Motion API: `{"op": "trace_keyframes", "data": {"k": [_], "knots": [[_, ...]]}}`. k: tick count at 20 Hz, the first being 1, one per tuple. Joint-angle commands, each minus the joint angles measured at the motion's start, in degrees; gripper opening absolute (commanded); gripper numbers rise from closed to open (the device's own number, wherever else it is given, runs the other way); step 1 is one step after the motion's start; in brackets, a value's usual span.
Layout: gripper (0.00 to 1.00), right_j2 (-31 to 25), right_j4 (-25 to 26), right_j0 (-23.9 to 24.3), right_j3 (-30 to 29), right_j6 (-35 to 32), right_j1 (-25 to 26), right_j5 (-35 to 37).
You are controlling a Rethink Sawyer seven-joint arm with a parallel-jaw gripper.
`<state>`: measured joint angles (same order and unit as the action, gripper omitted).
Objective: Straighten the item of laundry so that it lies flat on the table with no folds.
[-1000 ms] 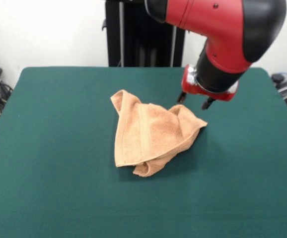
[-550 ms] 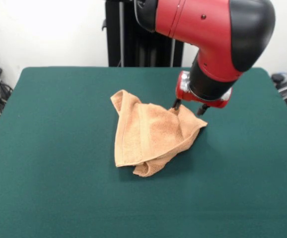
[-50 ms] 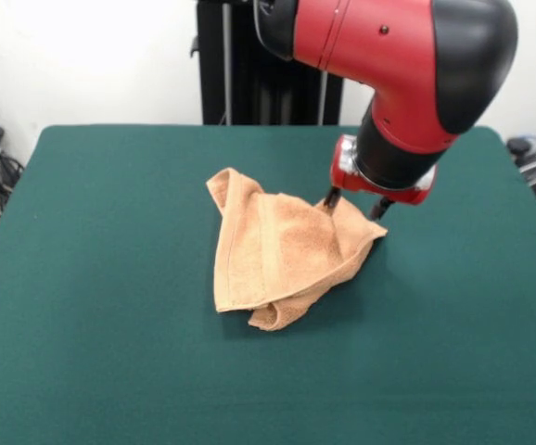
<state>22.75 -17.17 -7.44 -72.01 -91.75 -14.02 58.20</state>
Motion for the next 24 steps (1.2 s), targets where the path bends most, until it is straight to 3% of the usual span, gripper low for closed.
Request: {"op": "trace_keyframes", "data": {"k": [1, 13, 24], "knots": [[1.0, -2.6, -2.4, -0.3, -1.8, -19.4, 1.9, -5.7], [1.0, -1.7, -2.5, -1.1, -1.6, -20.6, 1.2, -5.9], [1.0, -3.7, -2.2, -0.2, -5.3, -19.6, 3.4, -6.9]]}}
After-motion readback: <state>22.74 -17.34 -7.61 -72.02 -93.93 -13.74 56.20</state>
